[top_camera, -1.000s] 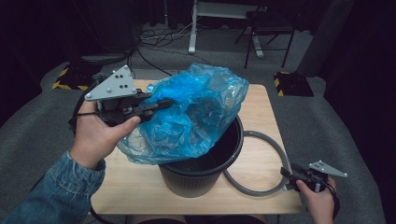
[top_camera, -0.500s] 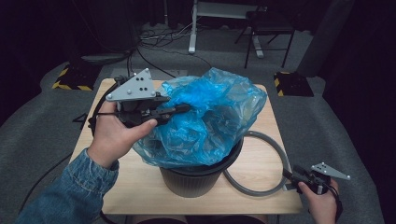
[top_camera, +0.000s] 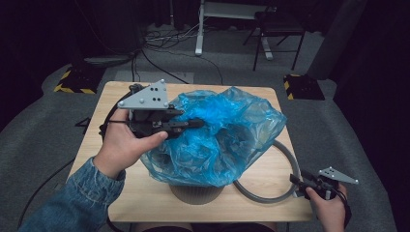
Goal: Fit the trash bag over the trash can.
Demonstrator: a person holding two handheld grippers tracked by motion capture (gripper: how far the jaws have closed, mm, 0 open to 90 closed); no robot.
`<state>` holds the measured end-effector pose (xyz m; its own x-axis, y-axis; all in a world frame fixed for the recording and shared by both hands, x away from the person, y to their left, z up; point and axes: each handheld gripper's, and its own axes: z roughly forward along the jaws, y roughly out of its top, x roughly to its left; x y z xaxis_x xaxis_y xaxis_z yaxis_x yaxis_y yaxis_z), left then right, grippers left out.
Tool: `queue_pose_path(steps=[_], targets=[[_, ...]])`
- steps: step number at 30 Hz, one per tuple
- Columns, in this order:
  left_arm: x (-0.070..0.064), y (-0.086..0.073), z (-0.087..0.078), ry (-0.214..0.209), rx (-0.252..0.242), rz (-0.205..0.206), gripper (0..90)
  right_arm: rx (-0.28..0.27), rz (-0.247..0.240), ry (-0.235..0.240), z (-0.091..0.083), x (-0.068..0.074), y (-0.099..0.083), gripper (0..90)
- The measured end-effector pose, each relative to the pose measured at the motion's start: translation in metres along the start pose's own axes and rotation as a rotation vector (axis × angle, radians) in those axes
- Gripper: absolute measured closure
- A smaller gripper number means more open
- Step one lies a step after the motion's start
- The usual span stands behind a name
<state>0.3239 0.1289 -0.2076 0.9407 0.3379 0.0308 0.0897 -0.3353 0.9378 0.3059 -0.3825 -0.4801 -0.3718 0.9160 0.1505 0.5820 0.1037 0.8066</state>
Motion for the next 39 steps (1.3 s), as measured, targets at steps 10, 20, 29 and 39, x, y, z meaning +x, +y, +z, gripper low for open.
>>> queue_pose_path(steps=[10,20,29,39], targets=[[0.004,-0.015,0.019,0.071,-0.041,-0.041,45.6,0.0,-0.005,0.005,0.001,0.002,0.002,40.2],[0.003,-0.012,-0.006,0.117,-0.057,-0.039,34.3,-0.003,-0.017,0.011,0.002,0.006,0.006,40.0],[0.004,-0.015,-0.029,0.148,-0.097,-0.04,33.1,-0.023,-0.045,0.036,0.002,0.017,0.019,39.2],[0.005,-0.011,-0.05,0.179,-0.153,-0.031,32.7,-0.054,-0.077,0.068,0.0,0.029,0.034,39.0]])
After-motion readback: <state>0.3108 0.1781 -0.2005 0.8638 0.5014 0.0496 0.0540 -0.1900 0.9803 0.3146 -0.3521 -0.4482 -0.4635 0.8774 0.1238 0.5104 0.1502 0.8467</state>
